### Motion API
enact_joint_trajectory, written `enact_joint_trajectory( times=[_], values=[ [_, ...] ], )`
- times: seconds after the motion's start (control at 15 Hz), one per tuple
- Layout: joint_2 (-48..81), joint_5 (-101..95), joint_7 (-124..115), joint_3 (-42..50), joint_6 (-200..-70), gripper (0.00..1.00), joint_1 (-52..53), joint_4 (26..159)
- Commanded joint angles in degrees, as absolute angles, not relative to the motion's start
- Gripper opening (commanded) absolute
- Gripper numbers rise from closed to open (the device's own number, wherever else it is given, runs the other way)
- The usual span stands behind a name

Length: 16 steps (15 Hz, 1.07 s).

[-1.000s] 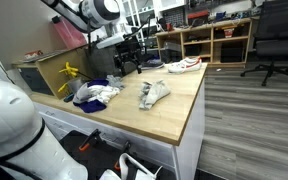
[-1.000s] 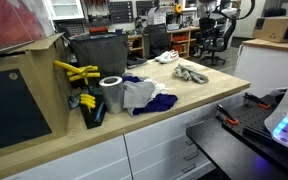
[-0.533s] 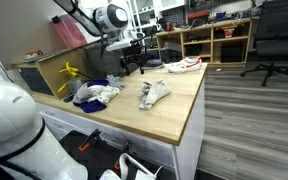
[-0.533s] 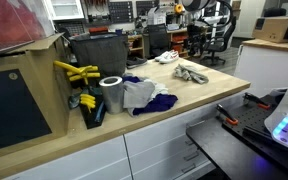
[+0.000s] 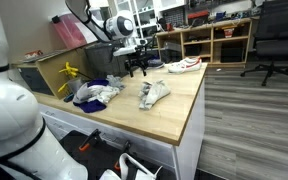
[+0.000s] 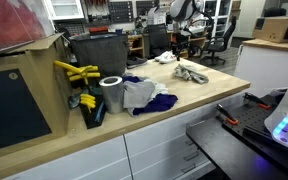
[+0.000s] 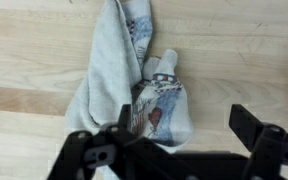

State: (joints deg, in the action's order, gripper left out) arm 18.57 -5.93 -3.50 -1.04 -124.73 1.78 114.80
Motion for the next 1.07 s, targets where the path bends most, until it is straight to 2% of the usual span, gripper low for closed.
enact_joint_trajectory(
  times=[0.0,0.6,0.67,0.73,0.8,1.0],
  values=[
    [24.9,-5.6,-6.2,-0.8,-124.8,1.0,3.0,108.0],
    [35.4,-5.7,-9.2,0.0,-125.5,1.0,4.7,99.4],
    [36.0,-5.8,-9.6,0.2,-125.6,0.75,4.9,98.8],
    [36.4,-5.8,-10.2,0.4,-125.7,0.74,5.0,98.4],
    [36.8,-5.8,-10.7,0.6,-125.7,0.68,5.0,98.0],
    [37.1,-5.6,-11.8,1.1,-125.6,0.42,5.2,97.2]
  ],
)
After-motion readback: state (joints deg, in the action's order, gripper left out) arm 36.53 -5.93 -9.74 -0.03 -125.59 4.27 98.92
